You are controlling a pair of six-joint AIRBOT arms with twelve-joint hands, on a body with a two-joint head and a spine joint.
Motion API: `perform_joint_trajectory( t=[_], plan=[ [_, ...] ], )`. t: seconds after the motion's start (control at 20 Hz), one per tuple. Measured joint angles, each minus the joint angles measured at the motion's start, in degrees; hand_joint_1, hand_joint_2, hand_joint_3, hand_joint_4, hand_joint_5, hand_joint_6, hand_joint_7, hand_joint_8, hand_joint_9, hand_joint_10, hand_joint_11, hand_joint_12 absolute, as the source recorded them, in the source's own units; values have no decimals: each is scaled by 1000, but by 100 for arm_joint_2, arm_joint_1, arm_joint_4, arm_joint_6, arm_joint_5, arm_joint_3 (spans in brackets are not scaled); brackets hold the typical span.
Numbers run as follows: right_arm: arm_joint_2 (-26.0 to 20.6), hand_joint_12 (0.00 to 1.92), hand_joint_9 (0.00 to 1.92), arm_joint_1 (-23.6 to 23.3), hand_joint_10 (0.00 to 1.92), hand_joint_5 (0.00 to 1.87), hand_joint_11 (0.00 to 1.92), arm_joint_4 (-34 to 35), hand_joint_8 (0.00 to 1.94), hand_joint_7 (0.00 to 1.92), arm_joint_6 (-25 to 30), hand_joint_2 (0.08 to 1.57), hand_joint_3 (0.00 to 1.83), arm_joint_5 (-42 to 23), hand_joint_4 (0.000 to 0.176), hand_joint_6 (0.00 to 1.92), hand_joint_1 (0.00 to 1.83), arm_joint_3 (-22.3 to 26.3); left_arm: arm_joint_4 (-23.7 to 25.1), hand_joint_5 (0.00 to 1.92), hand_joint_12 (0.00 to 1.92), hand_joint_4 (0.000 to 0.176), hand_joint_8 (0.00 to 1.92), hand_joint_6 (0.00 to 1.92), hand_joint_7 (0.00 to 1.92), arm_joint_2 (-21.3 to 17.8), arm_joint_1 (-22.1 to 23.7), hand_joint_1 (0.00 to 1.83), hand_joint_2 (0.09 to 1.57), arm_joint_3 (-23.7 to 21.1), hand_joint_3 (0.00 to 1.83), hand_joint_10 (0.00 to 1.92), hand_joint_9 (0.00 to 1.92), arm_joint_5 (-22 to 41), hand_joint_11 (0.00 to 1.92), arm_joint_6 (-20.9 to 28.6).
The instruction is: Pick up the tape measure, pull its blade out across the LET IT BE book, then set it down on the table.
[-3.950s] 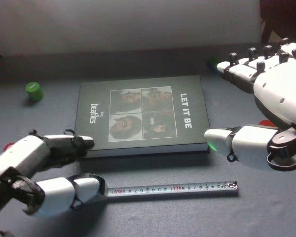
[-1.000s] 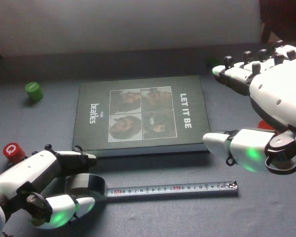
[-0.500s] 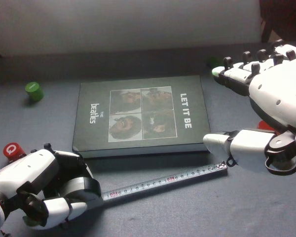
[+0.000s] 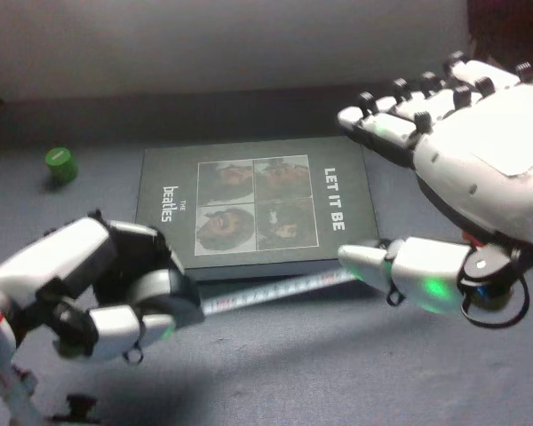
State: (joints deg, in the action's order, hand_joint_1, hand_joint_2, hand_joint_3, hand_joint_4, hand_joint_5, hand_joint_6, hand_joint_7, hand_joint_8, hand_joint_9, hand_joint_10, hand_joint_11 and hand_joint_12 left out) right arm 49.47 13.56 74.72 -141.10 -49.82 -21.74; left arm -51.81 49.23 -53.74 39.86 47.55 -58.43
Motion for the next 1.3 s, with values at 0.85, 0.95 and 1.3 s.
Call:
perform_joint_trajectory(
  t=[0.85, 0.95, 1.3],
  plan=[
    [457, 1015, 572, -662, 39, 488, 144, 1036, 24, 593, -881, 1105, 2, 933, 0, 17, 1082, -1259, 820, 817, 1317, 0, 1201, 1074, 874, -254, 2063, 1360, 1171, 1115, 0, 1417, 794, -1709, 715, -999],
    [671, 1021, 614, -719, 40, 547, 163, 1416, 19, 637, -1207, 1108, 0, 708, 0, 15, 1089, -1368, 892, 817, 1317, 0, 1201, 1075, 874, -254, 2151, 1360, 1171, 1167, 0, 1417, 794, -1989, 716, -1029],
    [1373, 1062, 666, -1016, 50, 603, 237, 2334, 15, 660, -1445, 1113, 1, 306, 0, 22, 1113, -2184, 732, 824, 1315, 0, 1211, 1067, 867, -273, 2293, 1359, 1172, 1412, 0, 1420, 791, -2656, 720, -859]
  ],
)
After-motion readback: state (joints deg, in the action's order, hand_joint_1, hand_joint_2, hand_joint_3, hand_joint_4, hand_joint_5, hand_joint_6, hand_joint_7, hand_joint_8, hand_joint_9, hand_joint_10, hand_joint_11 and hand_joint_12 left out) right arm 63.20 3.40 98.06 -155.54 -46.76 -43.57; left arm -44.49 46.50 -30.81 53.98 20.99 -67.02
